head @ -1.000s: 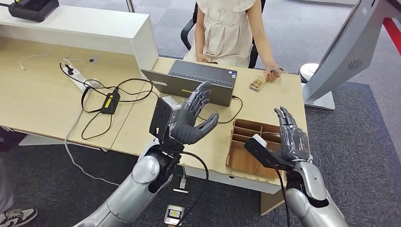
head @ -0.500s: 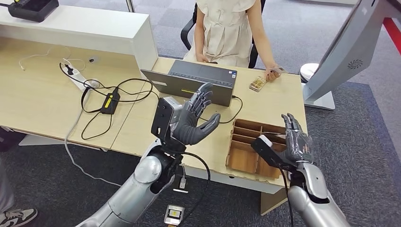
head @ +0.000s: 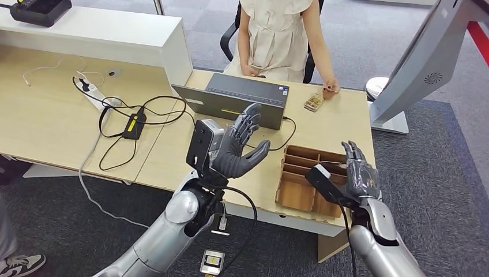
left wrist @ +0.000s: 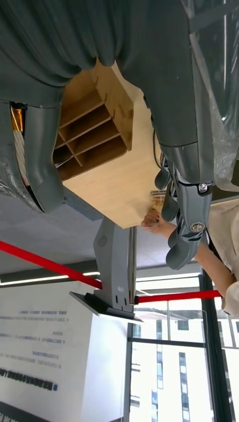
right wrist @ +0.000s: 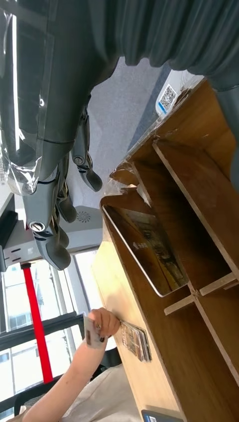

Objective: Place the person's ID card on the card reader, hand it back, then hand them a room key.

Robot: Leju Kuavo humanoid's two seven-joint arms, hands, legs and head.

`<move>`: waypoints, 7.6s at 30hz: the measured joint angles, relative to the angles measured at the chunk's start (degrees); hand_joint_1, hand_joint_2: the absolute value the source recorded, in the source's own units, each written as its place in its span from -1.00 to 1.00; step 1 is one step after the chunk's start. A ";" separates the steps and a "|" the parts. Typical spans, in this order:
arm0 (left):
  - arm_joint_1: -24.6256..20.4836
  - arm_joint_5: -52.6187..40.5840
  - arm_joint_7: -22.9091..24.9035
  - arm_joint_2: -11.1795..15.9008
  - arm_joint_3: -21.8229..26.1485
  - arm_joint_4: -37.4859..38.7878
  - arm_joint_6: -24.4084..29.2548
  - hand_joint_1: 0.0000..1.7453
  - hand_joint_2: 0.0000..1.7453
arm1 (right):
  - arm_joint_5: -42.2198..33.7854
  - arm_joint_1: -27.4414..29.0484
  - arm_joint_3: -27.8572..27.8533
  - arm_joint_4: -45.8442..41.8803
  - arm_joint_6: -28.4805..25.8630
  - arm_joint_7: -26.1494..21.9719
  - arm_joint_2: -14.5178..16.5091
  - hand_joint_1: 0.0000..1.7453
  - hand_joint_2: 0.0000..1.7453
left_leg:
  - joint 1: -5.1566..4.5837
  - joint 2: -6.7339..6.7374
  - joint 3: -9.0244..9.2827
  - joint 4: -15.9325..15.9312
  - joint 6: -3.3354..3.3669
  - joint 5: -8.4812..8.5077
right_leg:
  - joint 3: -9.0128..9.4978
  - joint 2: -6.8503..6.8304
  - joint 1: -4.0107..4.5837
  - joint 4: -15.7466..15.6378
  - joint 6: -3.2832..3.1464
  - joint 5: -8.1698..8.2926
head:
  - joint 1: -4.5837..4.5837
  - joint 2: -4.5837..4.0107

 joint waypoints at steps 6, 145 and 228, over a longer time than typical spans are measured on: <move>0.00 0.21 -0.12 -0.05 -0.08 0.30 0.03 -1.00 1.00 | -0.38 -0.48 0.10 0.62 -0.10 -0.37 0.43 -1.00 1.00 | 0.00 0.00 0.00 0.00 0.00 0.00 | 0.00 0.00 0.00 0.01 0.00 0.00 | 0.00 0.00; -4.85 6.19 -3.43 -3.45 -7.64 10.08 -0.65 -1.00 1.00 | -8.81 -34.70 -1.14 27.91 -2.91 -6.51 18.33 1.00 1.00 | -0.01 0.00 -0.03 0.06 0.00 0.03 | -0.02 0.00 -0.02 0.07 0.05 0.05 | 0.00 0.00; -4.77 7.19 -3.61 -3.10 -8.85 10.44 -1.19 -1.00 1.00 | -10.15 -35.02 2.87 29.83 -2.38 -5.07 18.30 1.00 1.00 | -0.01 0.00 -0.01 0.06 0.00 0.03 | -0.02 0.00 -0.01 0.07 0.05 0.05 | 0.00 0.00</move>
